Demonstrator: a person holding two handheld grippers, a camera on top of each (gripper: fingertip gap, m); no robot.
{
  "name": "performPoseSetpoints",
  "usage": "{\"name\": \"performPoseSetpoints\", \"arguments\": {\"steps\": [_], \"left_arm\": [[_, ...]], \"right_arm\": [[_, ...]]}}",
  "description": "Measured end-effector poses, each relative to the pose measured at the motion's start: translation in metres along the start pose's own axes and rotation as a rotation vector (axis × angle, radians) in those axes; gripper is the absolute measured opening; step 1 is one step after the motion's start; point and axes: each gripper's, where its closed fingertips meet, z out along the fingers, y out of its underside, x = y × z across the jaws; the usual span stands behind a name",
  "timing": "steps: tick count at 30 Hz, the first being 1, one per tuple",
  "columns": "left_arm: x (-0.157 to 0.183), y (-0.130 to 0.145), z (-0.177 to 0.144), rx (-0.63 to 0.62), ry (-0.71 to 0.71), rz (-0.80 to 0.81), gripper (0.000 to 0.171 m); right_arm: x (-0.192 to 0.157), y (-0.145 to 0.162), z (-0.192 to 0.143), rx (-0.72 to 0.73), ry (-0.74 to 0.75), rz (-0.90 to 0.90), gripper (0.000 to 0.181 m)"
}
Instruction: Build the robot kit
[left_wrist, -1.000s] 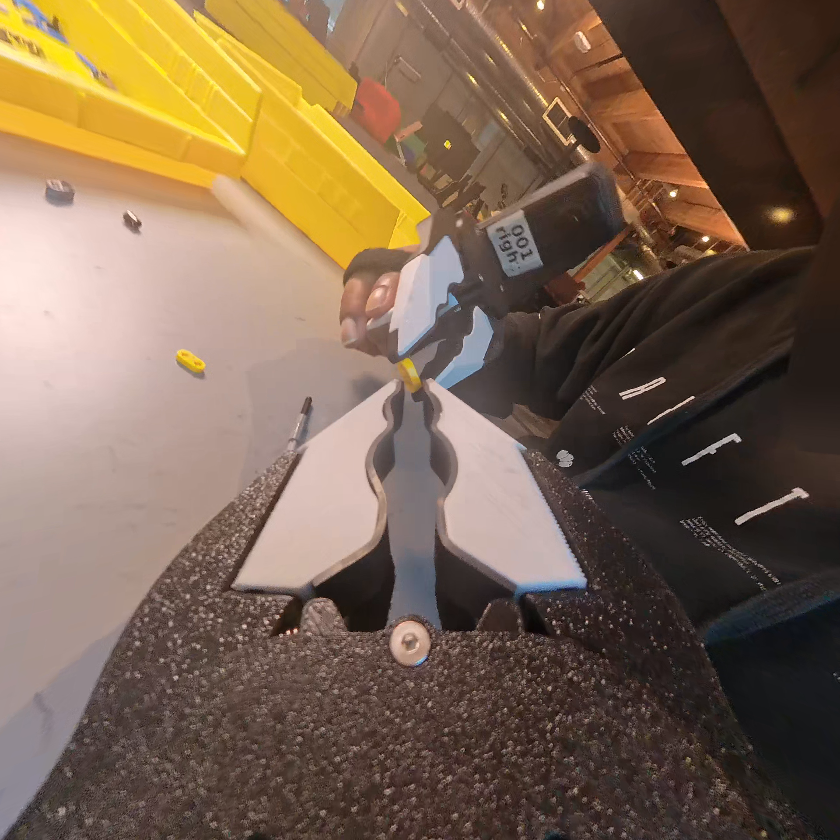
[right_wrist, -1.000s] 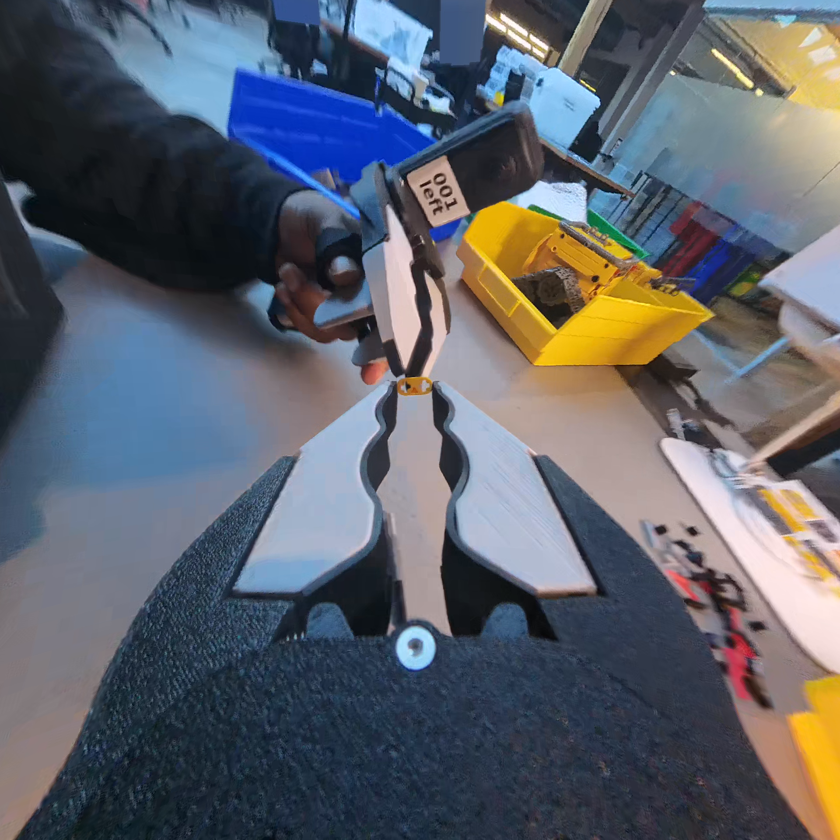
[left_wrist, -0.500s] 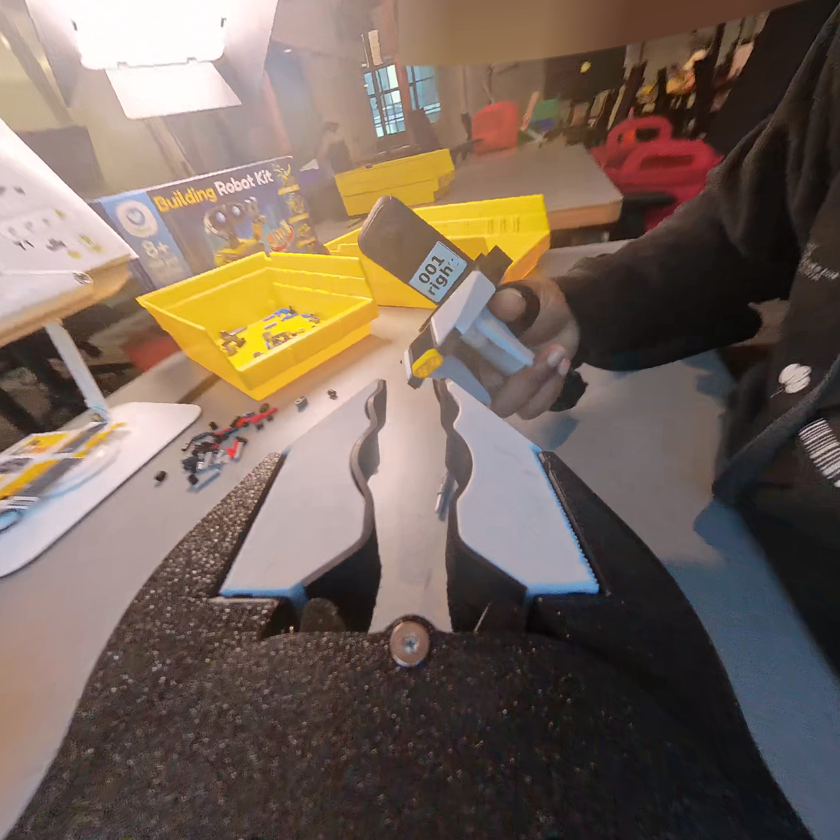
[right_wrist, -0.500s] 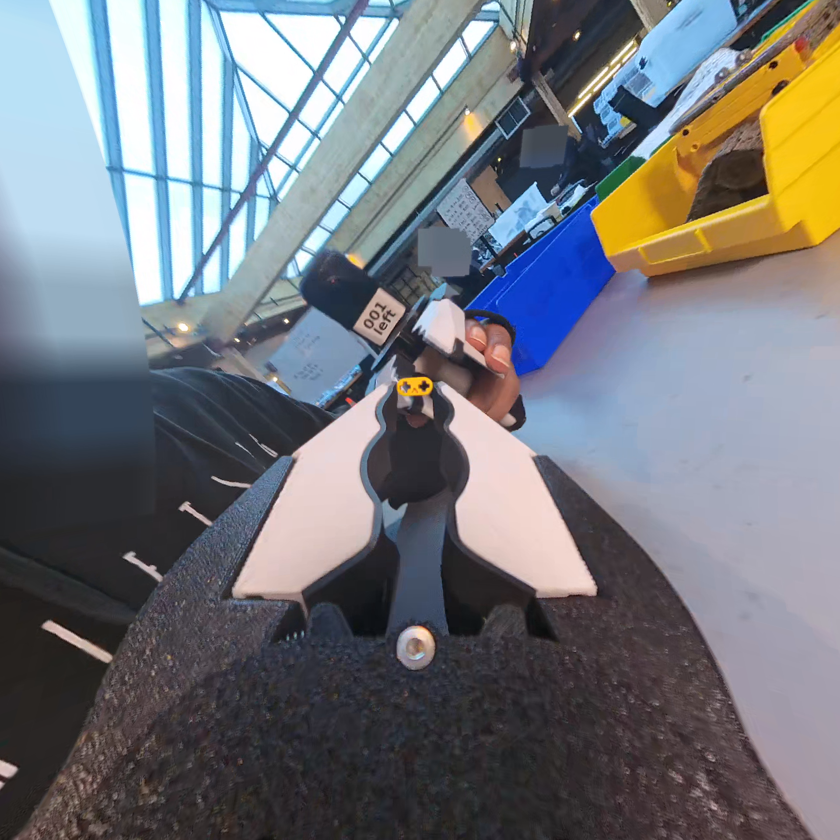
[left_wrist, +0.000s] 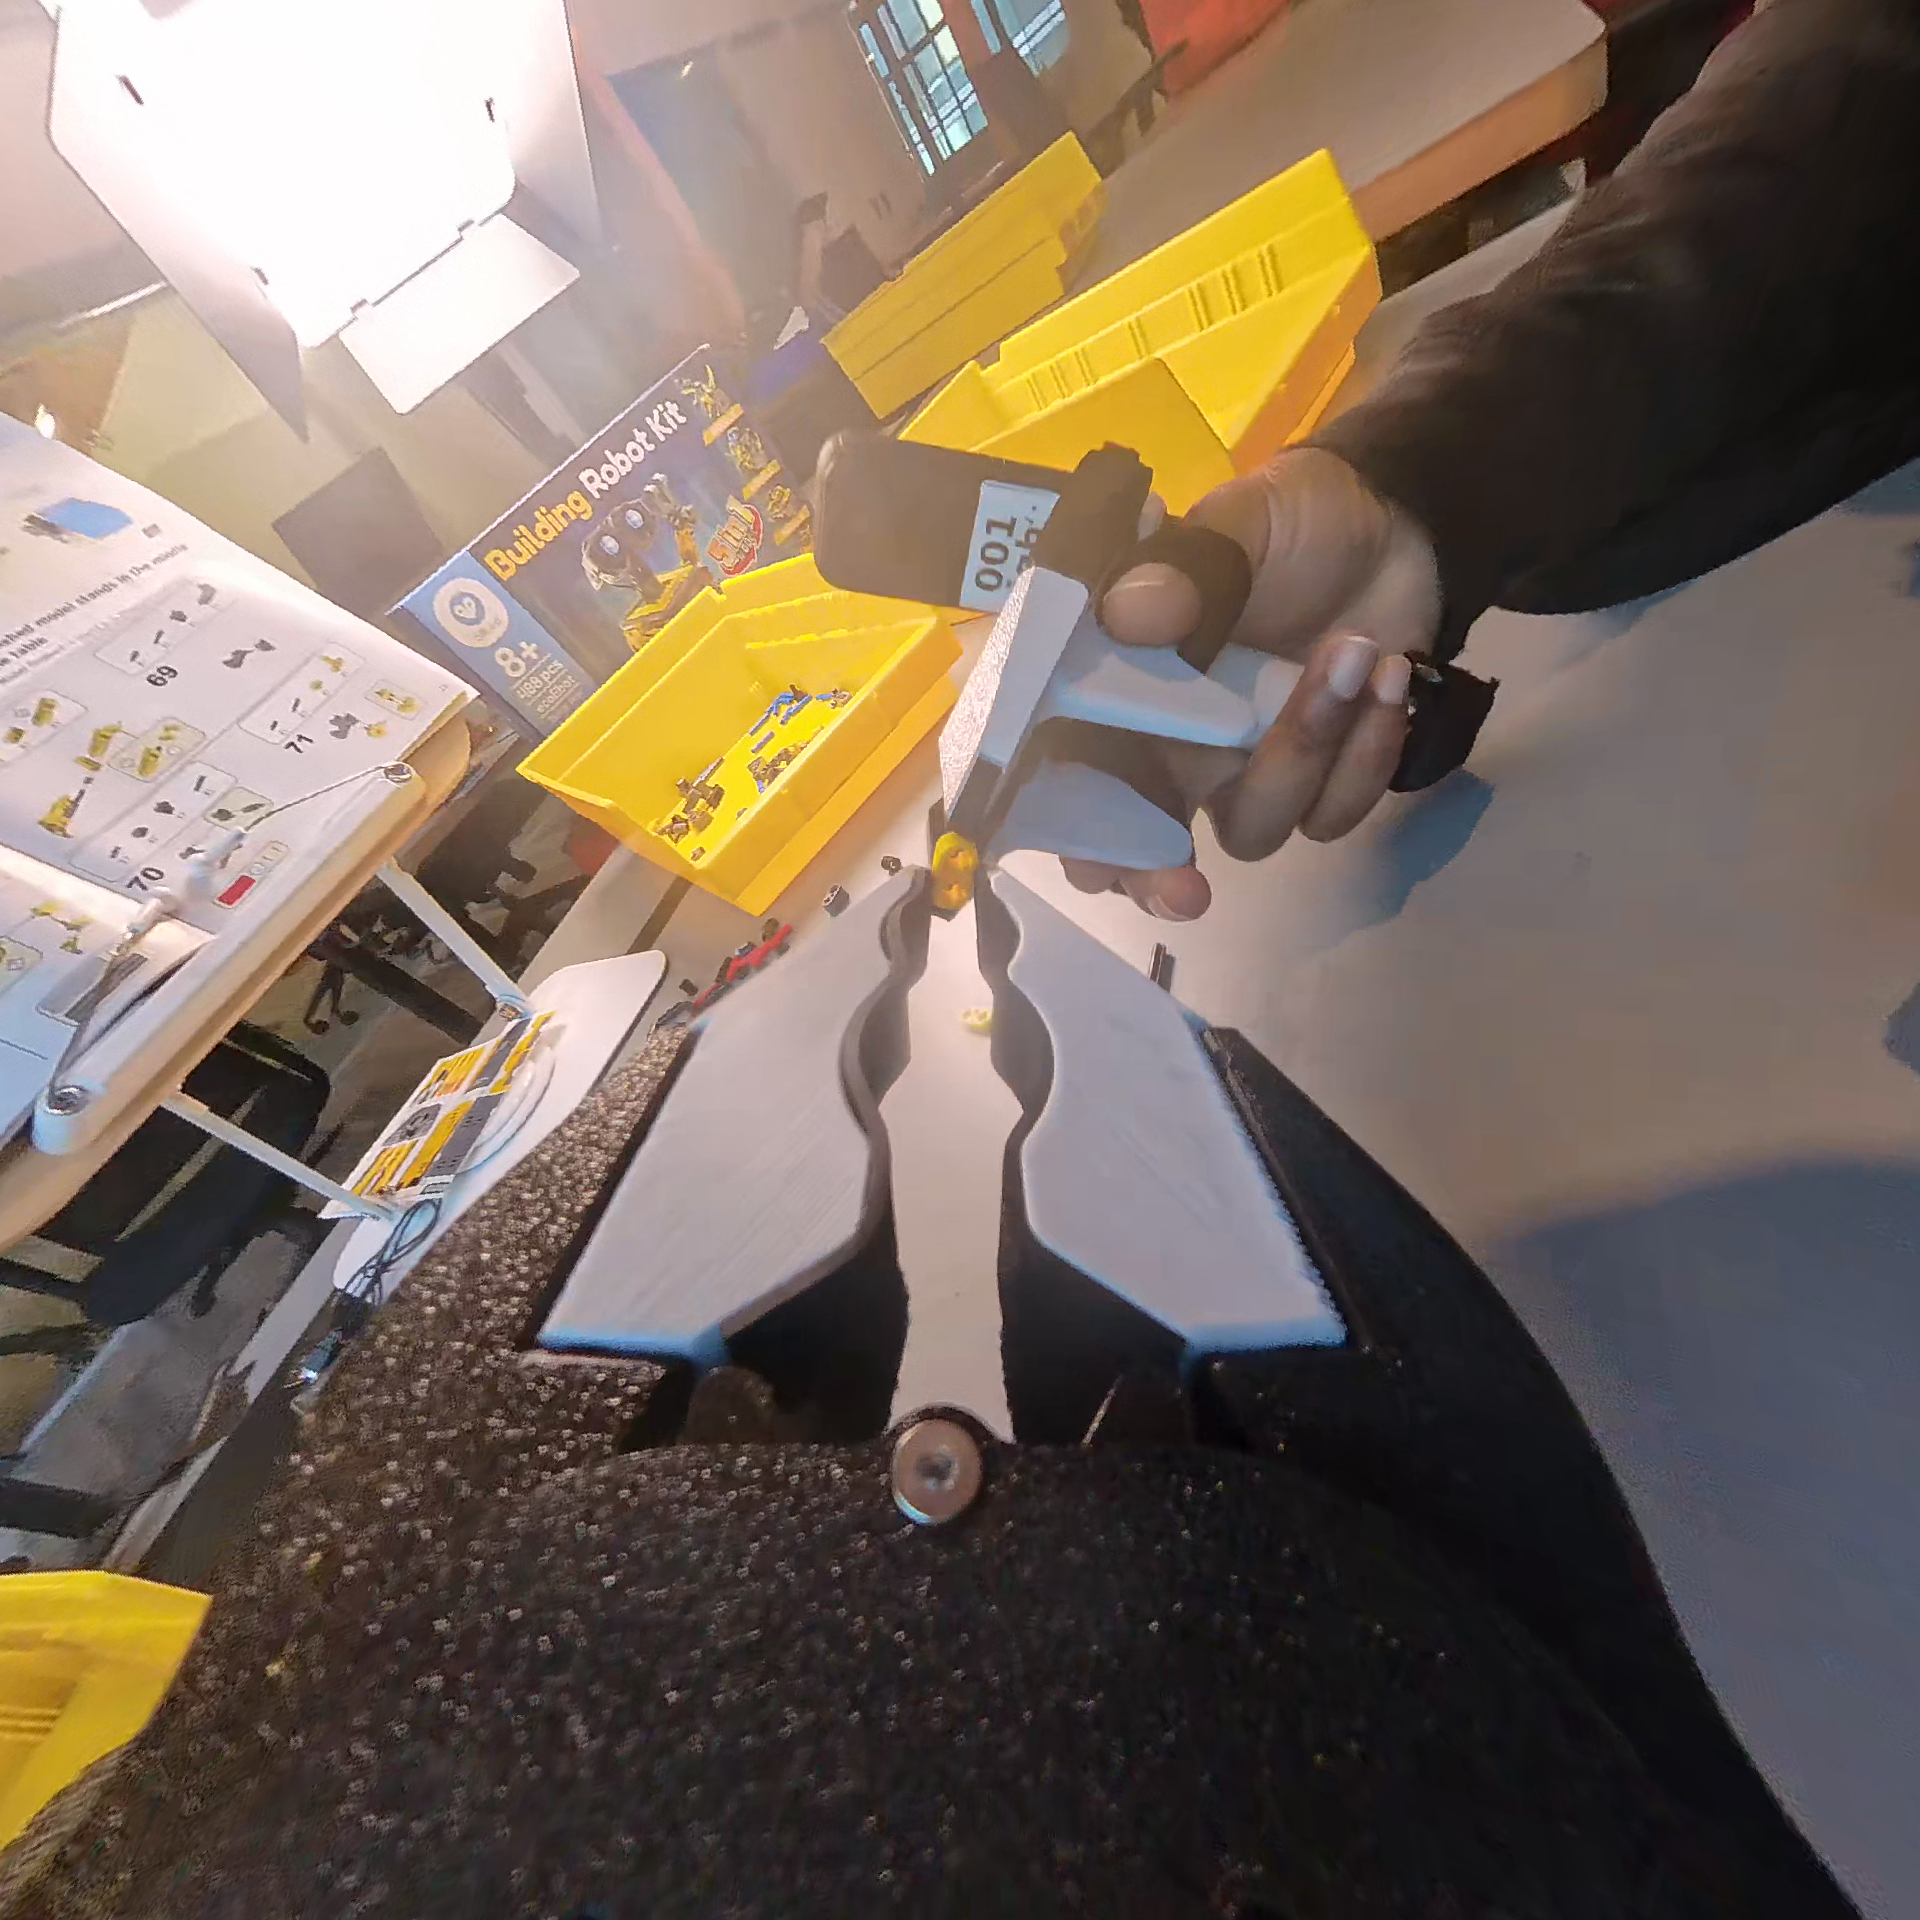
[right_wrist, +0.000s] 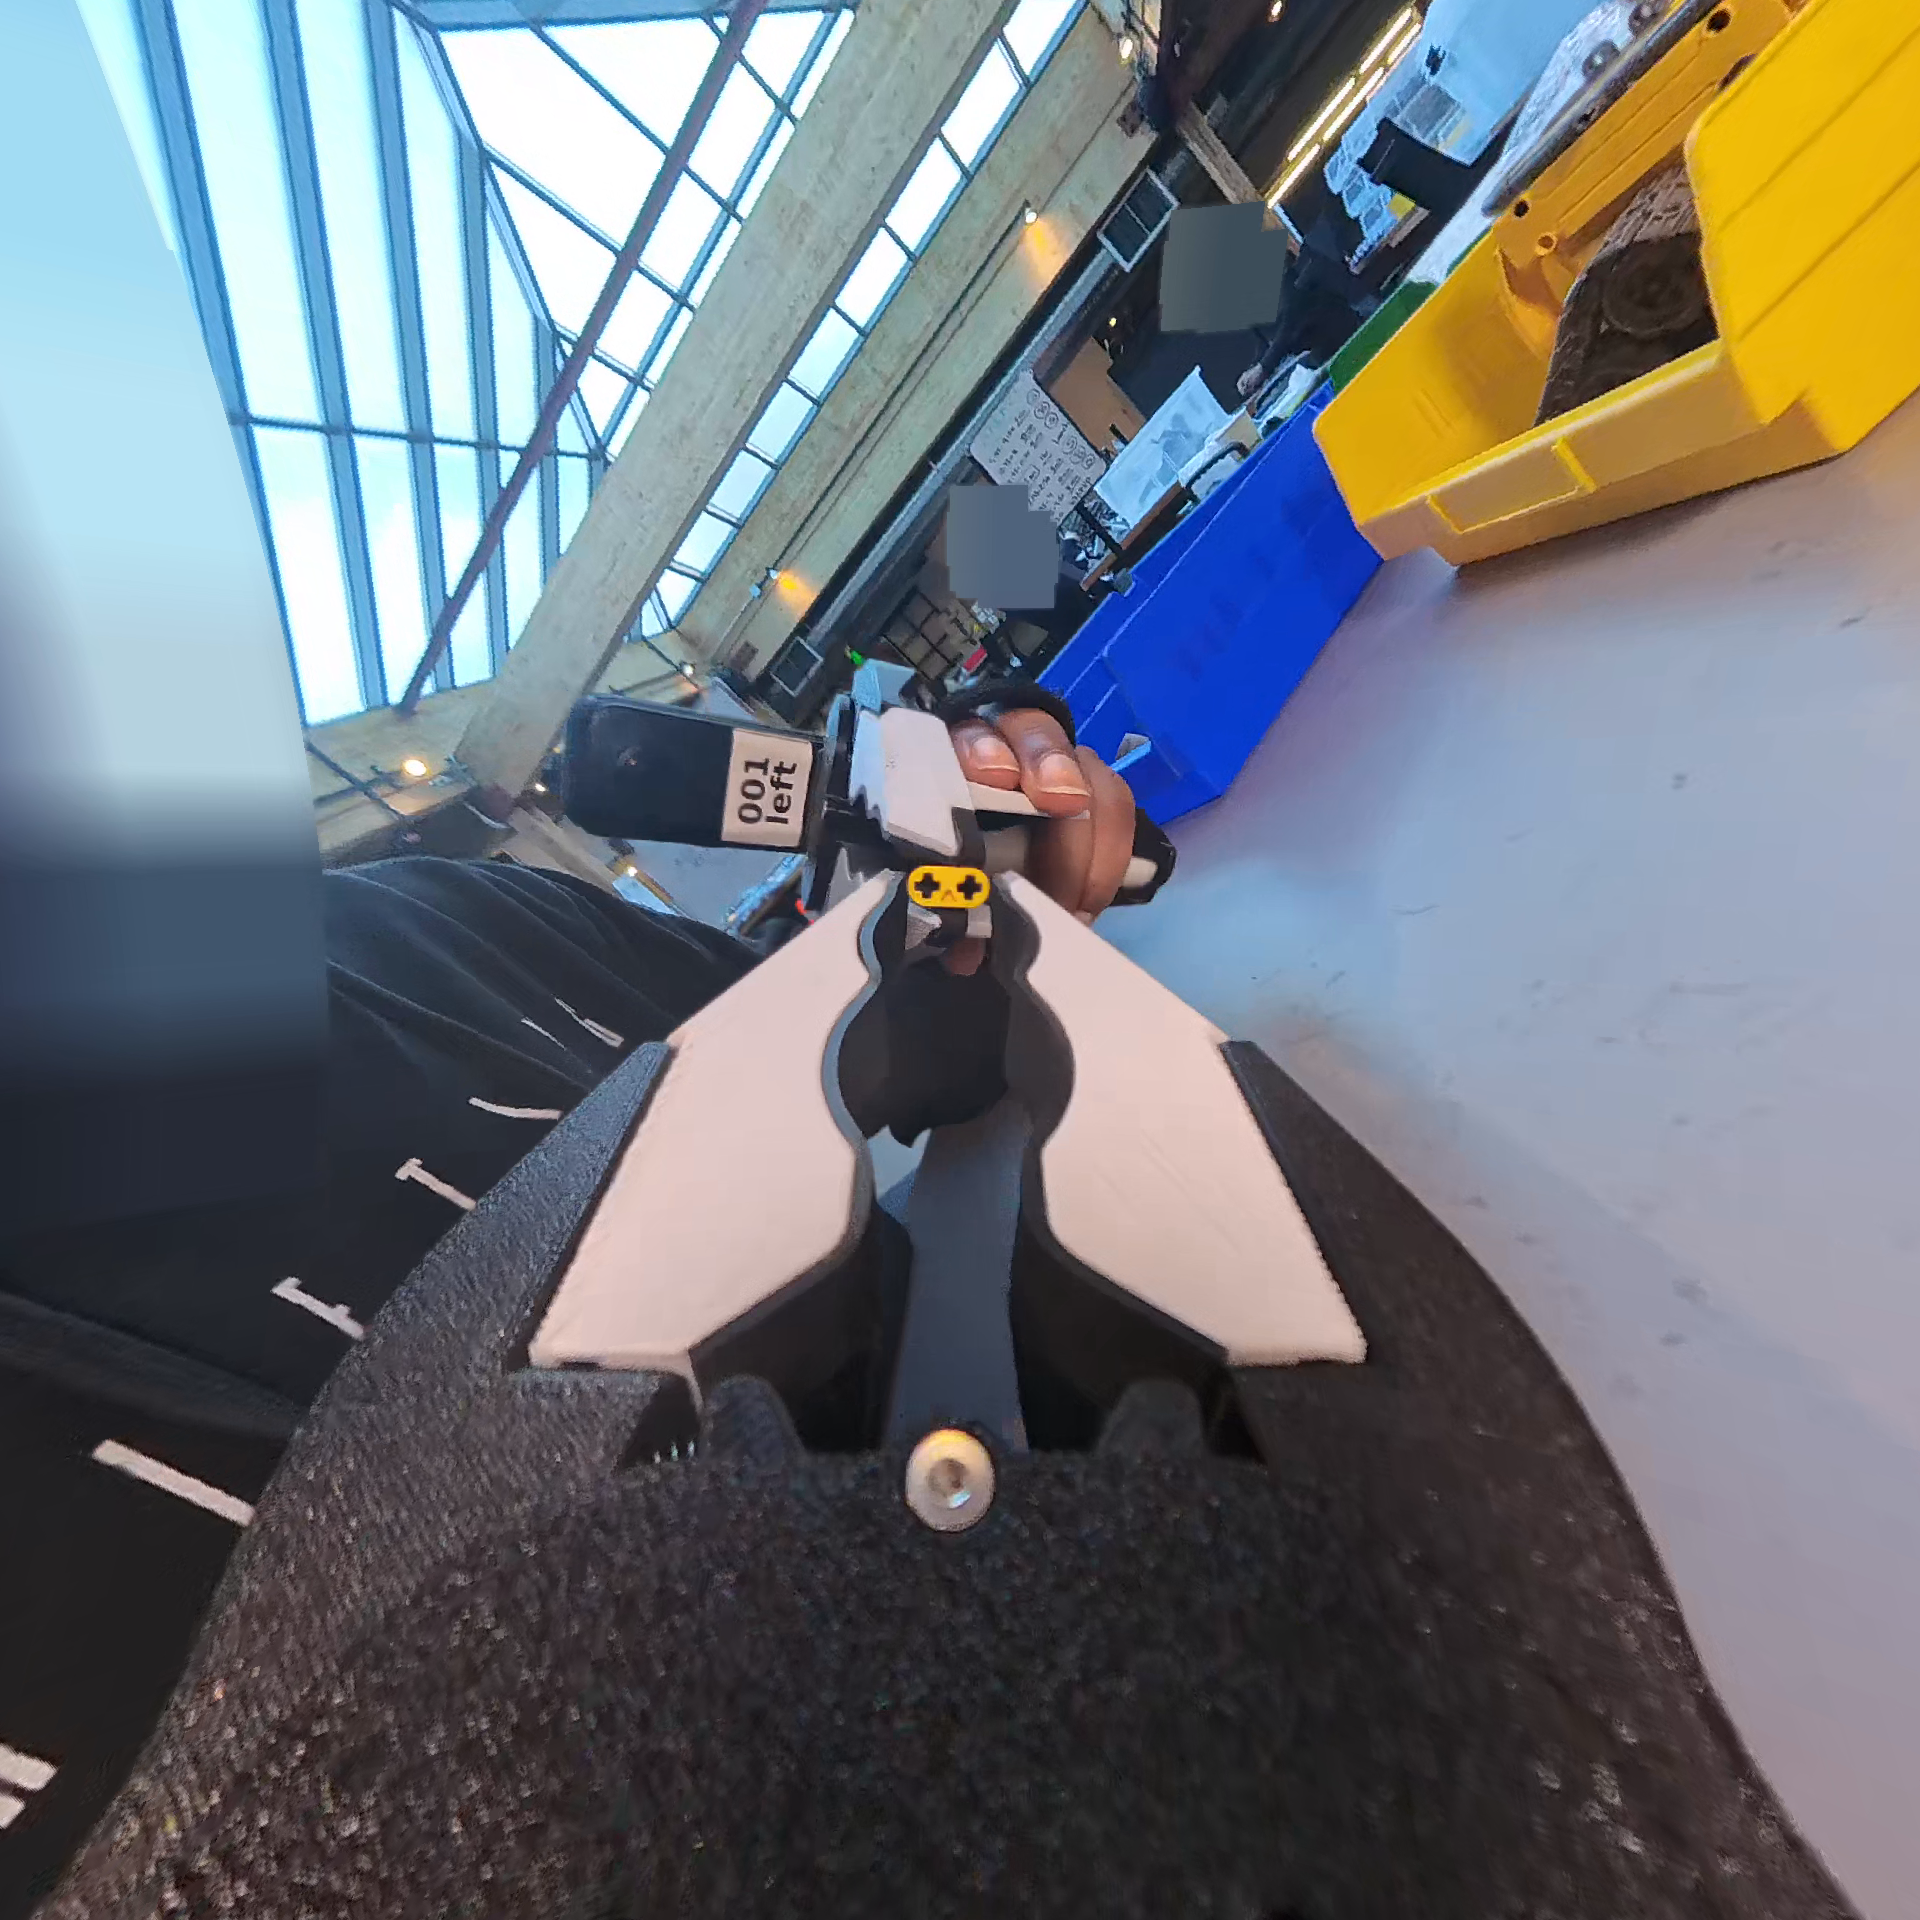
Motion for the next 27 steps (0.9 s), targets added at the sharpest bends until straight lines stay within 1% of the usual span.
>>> {"name": "performPoseSetpoints", "arguments": {"steps": [4,11,13,15,16,18,19,21,24,26,27], "left_arm": [[0.002,0.001,-0.001,-0.01,0.002,0.048,0.007],[0.007,0.001,-0.001,-0.023,0.0,0.118,0.007],[0.007,-0.001,-0.002,-0.016,0.0,0.118,0.007],[0.007,-0.003,-0.002,0.007,0.009,0.063,0.008],[0.008,-0.004,-0.002,0.033,0.035,-0.013,0.008],[0.002,-0.009,-0.005,0.096,0.081,-0.233,0.019],[-0.003,-0.011,-0.006,0.134,0.109,-0.37,0.022],[-0.01,-0.014,-0.007,0.196,0.209,-0.685,0.027],[-0.017,-0.016,-0.006,0.304,0.377,-1.116,0.029],[-0.019,-0.014,-0.005,0.353,0.456,-1.306,0.028],[-0.016,-0.015,-0.005,0.366,0.501,-1.36,0.025]], "right_arm": [[-0.002,0.003,-0.001,-0.058,0.032,-0.093,0.017],[-0.002,0.008,0.0,-0.086,0.02,-0.077,0.015],[-0.004,0.008,0.0,-0.09,0.014,-0.095,0.015],[-0.006,0.007,0.0,-0.088,0.016,-0.145,0.015],[-0.008,0.005,-0.001,-0.088,0.015,-0.185,0.015],[-0.009,-0.003,-0.004,-0.07,0.06,-0.341,0.015],[-0.01,-0.007,-0.007,-0.066,0.097,-0.451,0.015],[-0.011,-0.012,-0.008,-0.075,0.179,-0.674,0.015],[-0.014,-0.011,-0.005,-0.109,0.265,-0.955,0.015],[-0.016,-0.008,-0.002,-0.122,0.293,-1.056,0.015],[-0.017,-0.008,-0.002,-0.12,0.308,-1.086,0.015]]}}
